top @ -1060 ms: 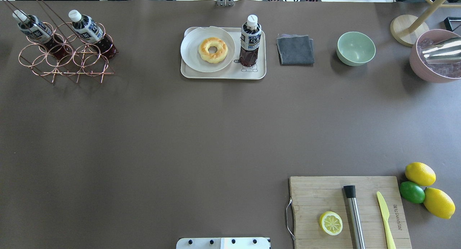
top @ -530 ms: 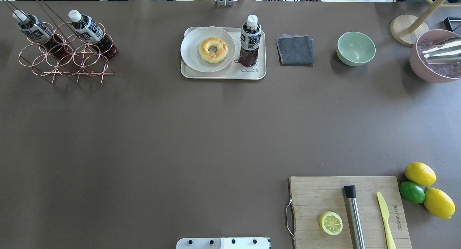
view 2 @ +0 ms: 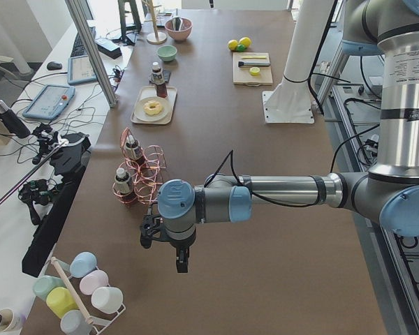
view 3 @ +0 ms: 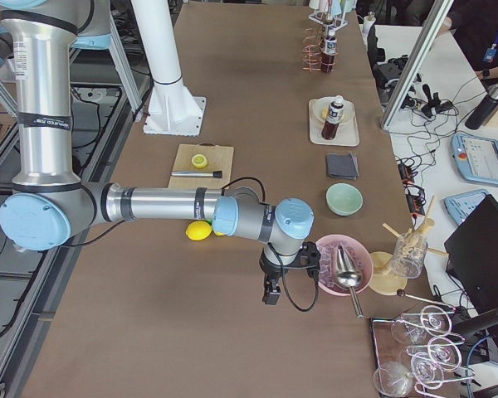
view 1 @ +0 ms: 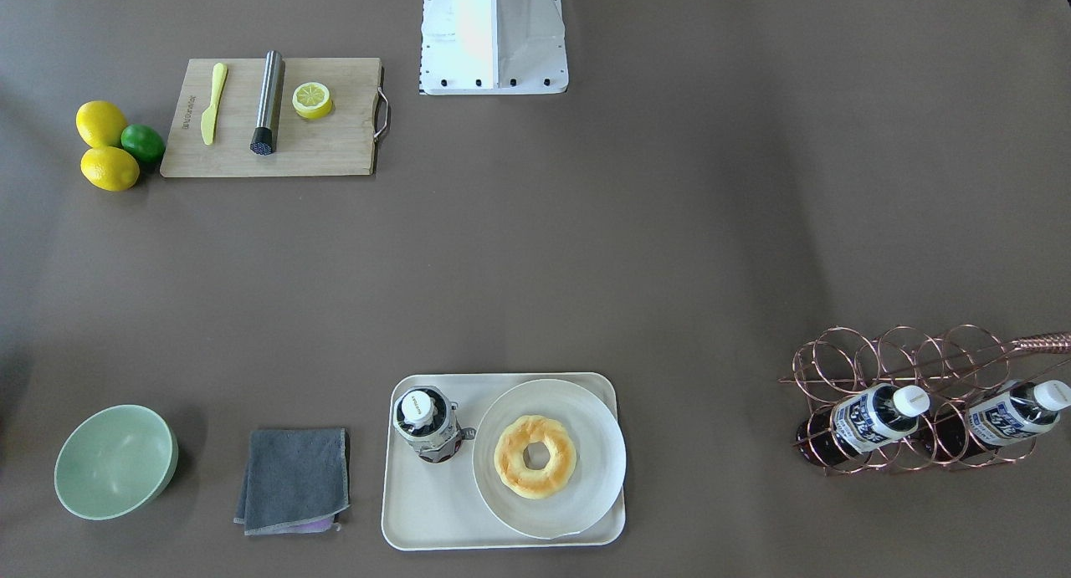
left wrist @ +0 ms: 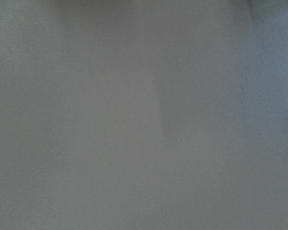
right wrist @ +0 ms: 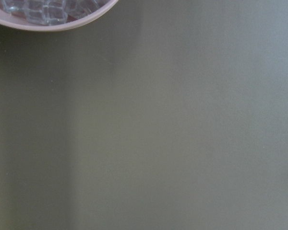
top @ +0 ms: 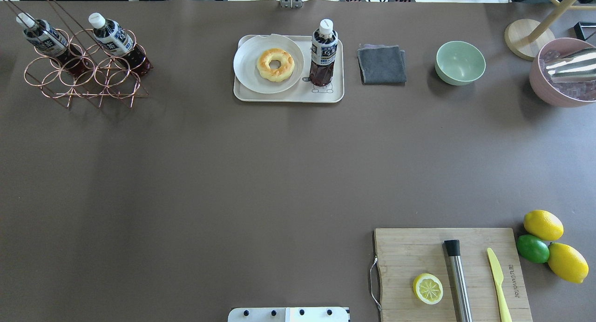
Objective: Place tea on tray
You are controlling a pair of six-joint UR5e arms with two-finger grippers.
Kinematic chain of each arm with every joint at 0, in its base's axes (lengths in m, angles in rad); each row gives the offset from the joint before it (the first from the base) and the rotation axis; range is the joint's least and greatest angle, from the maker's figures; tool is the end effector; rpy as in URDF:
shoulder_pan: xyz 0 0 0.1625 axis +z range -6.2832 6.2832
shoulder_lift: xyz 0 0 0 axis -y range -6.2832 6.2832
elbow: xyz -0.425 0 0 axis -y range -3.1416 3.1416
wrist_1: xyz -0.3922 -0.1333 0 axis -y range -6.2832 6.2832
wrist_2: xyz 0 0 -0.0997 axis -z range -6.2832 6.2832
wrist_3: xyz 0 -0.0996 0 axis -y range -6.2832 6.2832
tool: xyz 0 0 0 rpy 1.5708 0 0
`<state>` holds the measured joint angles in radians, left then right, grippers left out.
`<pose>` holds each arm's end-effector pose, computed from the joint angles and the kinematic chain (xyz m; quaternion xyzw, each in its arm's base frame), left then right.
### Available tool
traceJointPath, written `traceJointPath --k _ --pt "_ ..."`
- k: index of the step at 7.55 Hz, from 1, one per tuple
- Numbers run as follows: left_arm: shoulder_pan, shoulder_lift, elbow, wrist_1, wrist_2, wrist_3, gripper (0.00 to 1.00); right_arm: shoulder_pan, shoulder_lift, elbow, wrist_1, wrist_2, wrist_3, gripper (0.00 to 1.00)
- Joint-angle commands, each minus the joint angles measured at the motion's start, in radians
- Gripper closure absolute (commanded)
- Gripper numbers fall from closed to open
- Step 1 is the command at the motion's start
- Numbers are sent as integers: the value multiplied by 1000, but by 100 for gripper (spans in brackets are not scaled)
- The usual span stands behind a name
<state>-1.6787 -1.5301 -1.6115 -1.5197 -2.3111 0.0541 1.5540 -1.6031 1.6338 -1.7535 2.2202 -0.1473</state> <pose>-0.1164 -0.4609 0.6657 0.0055 0.3624 -0.0343 0.9314 0.0653 -0.4660 0.6687 -0.0511 -0.3221 -0.0533 0.9438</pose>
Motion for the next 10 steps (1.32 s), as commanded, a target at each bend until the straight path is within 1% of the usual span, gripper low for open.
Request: traceJointPath --k 1,3,6,10 --pt "1 -4 -5 35 22 4 1 -2 2 1 0 1 0 0" --pt "1 1 4 33 18 1 1 -2 2 4 0 1 0 0" --pt "1 7 -4 32 18 4 1 -2 3 6 0 26 -2 0" --pt "-1 13 -7 33 16 3 1 -5 5 11 2 27 -2 0"
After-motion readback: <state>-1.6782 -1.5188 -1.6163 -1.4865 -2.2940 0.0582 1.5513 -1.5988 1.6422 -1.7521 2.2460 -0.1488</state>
